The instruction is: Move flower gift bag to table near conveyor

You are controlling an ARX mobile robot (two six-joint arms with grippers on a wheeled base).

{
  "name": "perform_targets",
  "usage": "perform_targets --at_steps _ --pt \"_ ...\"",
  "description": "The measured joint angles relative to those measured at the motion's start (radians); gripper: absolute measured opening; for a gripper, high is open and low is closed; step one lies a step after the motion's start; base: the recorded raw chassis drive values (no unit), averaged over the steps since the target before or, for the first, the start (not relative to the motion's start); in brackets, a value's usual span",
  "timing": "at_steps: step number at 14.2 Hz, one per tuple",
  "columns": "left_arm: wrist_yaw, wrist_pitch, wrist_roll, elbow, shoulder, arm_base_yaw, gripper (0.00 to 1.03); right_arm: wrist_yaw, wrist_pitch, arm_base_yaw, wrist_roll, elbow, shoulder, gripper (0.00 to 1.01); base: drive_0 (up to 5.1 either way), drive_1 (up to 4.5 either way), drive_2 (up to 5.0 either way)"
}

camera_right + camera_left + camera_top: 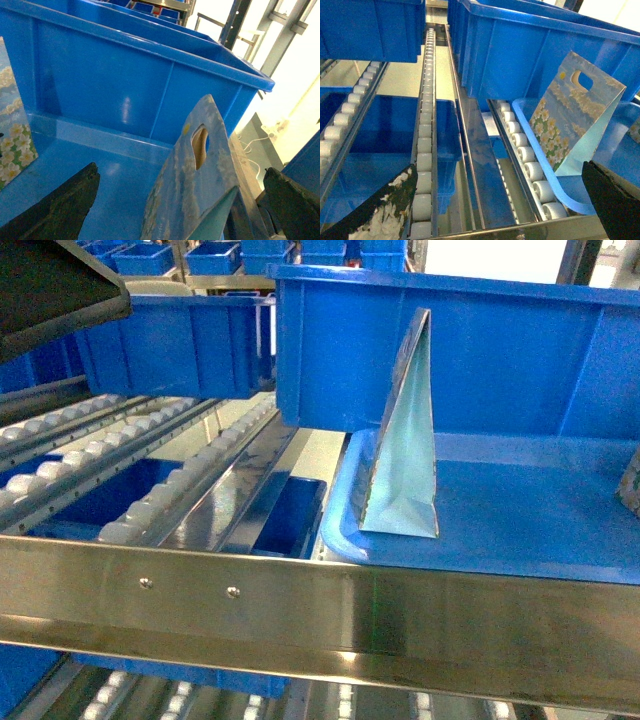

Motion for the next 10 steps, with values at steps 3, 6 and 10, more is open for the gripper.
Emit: perform_targets --at_steps 3,6,10 --pt "0.000 0.000 0.000 0.000 0.000 0.000 0.98 -0.126 -0.033 -0.055 0.013 0.058 0.052 0.98 0.0 0.00 0.0" --pt "0.000 0.000 0.000 0.000 0.000 0.000 0.98 -0.149 -0.023 -0.108 0.035 0.089 0.104 0.98 0.0 0.00 0.0" --pt "0.000 0.000 0.000 0.000 0.000 0.000 0.98 -0.167 -0.016 -0.122 0.037 0.112 0.159 0.98 0.0 0.00 0.0"
